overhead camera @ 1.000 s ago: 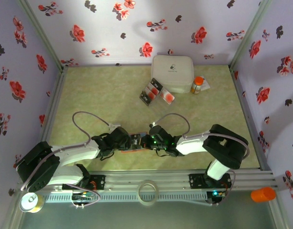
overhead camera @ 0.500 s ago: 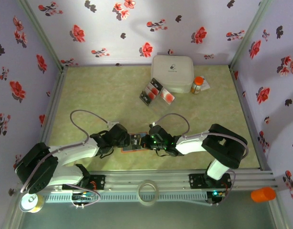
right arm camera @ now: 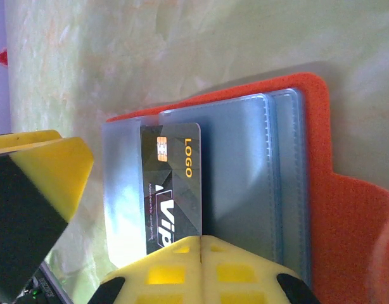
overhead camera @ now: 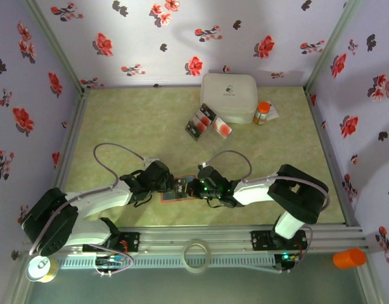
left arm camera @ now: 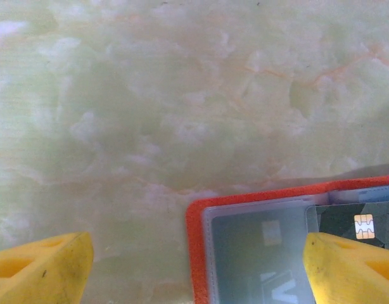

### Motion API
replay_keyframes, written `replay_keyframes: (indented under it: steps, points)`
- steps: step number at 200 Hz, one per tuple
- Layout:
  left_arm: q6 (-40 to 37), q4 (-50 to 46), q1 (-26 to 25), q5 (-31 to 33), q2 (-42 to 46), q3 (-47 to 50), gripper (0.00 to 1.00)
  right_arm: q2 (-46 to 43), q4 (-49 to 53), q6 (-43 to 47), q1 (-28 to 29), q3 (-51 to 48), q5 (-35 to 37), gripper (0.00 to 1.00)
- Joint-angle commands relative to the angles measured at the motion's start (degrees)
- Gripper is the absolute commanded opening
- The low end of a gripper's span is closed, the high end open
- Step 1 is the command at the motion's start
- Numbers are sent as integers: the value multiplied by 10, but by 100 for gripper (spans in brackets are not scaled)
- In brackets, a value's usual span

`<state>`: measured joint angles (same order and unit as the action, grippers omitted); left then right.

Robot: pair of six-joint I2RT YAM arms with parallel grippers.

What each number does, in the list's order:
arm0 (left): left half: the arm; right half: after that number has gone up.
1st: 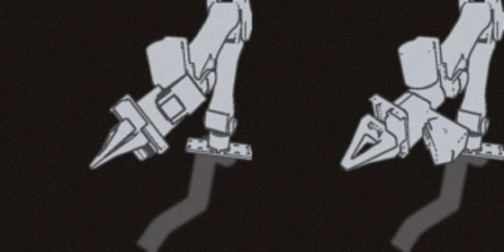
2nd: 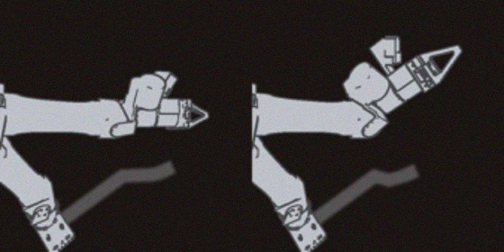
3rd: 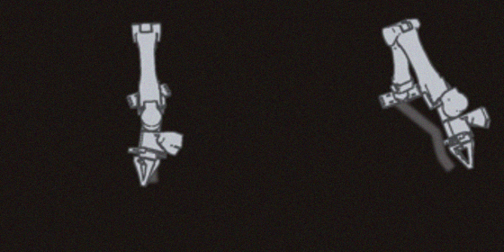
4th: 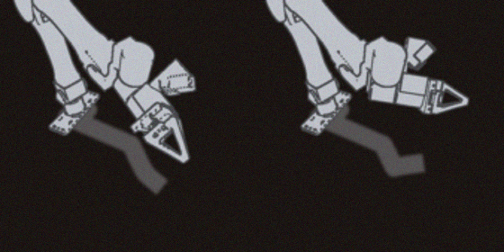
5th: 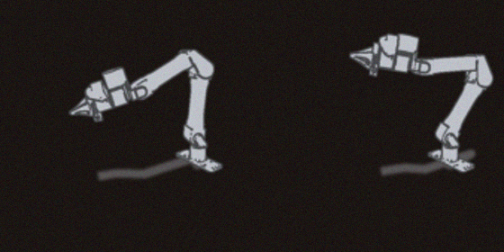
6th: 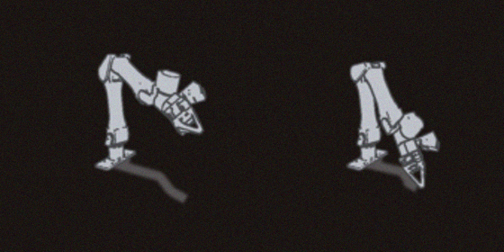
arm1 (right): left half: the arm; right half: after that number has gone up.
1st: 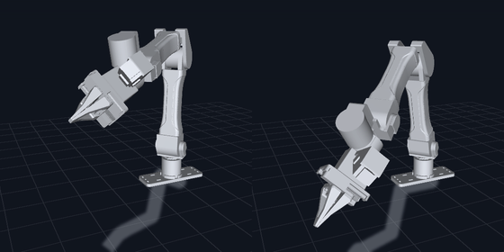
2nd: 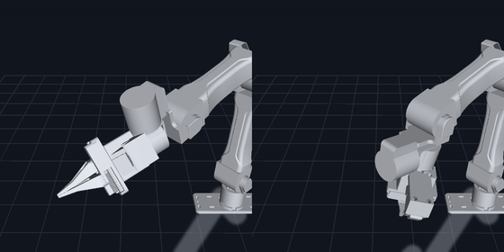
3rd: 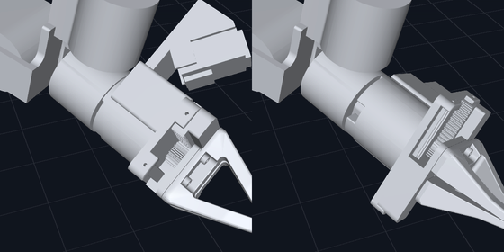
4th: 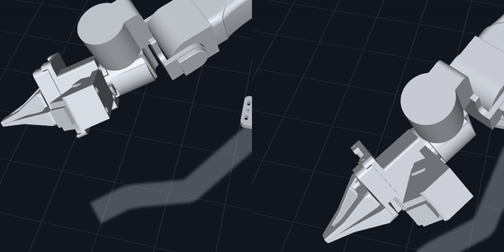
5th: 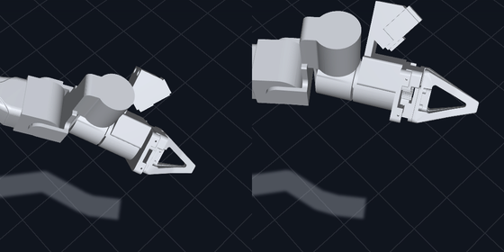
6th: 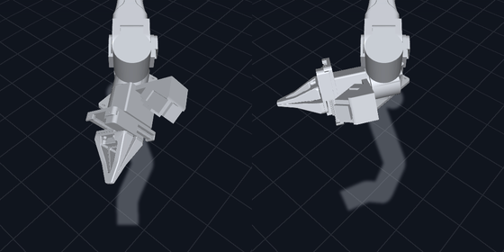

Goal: Put the credit cards into the card holder
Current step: Insert the credit card into the card slot.

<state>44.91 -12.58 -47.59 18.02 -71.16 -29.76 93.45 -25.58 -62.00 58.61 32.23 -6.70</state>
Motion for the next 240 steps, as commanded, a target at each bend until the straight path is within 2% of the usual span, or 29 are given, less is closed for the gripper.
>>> replay_keyframes:
  steps: [1, 106, 240]
  points:
    - [28, -21, 16, 25, 39, 17, 87, 15, 5, 2, -3, 13, -10, 0]
    - [109, -125, 37, 48, 46, 29, 88, 14, 11, 1, -6, 12, -14, 0]
    - [67, -32, 37, -15, -62, 20, 89, 39, 31, 7, -12, 47, -47, 0]
